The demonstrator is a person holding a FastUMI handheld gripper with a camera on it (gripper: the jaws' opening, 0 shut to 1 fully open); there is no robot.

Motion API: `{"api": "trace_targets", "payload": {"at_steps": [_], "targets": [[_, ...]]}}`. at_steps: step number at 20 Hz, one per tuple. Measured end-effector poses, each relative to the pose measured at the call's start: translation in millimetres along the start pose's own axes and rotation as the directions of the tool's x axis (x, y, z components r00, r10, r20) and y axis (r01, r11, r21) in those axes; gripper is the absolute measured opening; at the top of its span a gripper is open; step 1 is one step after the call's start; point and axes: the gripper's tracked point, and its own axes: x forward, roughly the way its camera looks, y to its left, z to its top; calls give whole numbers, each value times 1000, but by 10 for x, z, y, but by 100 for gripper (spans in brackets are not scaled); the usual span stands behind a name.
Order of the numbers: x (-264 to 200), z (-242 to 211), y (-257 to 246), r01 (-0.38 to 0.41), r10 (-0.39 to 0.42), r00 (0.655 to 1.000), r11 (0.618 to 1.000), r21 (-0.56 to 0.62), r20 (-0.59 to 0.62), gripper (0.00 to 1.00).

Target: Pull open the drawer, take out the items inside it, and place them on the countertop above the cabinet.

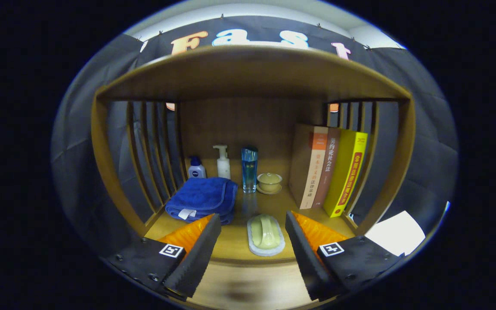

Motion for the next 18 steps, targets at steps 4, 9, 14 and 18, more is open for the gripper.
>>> {"api": "trace_targets", "payload": {"at_steps": [4,9,14,18], "targets": [[-566,12,-45,17,-16,998,1000,-13,69,99],[-1129,-150,-8,18,-14,991,999,-32,130,99],[-1593,-510,40,18,-12,989,999,-35,148,99],[-1893,-859,22,23,-23,987,1000,-1,157,99]]}}
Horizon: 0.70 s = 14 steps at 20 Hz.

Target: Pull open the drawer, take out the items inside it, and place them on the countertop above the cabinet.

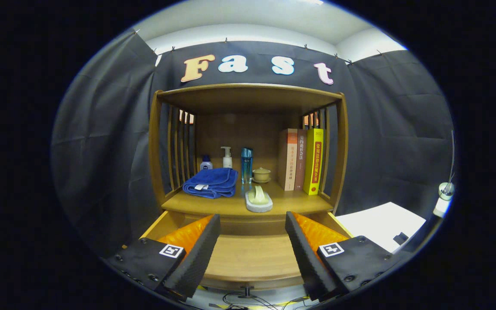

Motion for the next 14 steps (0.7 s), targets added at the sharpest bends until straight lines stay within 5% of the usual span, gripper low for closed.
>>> {"api": "trace_targets", "payload": {"at_steps": [14], "targets": [[-377,-1446,187,-21,15,981,999,-26,-194,99]]}}
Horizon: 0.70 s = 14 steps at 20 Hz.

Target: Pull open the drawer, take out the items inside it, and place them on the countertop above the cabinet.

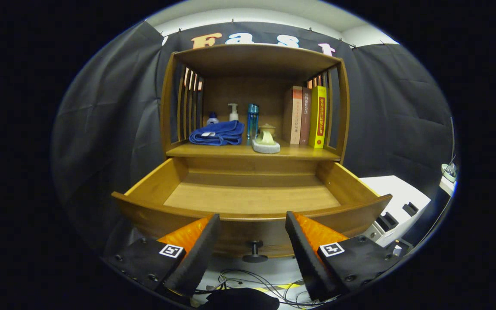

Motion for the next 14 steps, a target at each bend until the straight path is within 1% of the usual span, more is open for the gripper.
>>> {"api": "trace_targets", "payload": {"at_steps": [3,5,14], "targets": [[142,-196,3,7,-6,999,1000,19,-33,99],[149,-248,34,0,1,999,1000,30,-41,99],[269,-218,87,26,-24,999,999,41,-33,98]]}}
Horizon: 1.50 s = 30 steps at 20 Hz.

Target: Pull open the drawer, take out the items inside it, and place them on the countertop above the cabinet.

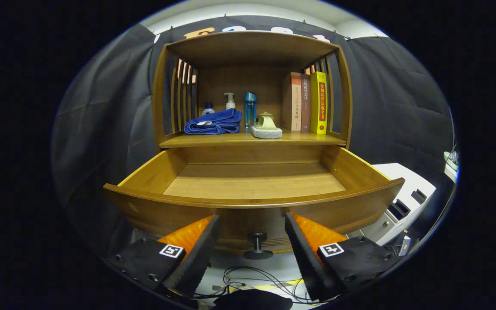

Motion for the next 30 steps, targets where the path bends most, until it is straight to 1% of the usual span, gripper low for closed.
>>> {"api": "trace_targets", "payload": {"at_steps": [8,15,18,24,30], "targets": [[162,61,-15,-3,3,1000,1000,-2,-3,99],[592,185,-15,-7,7,1000,1000,-6,1,99],[820,338,-21,-6,7,1000,1000,-20,25,98],[1213,385,-12,-1,2,1000,999,-32,16,99],[1461,474,-11,0,0,1000,999,-36,12,97]]}}
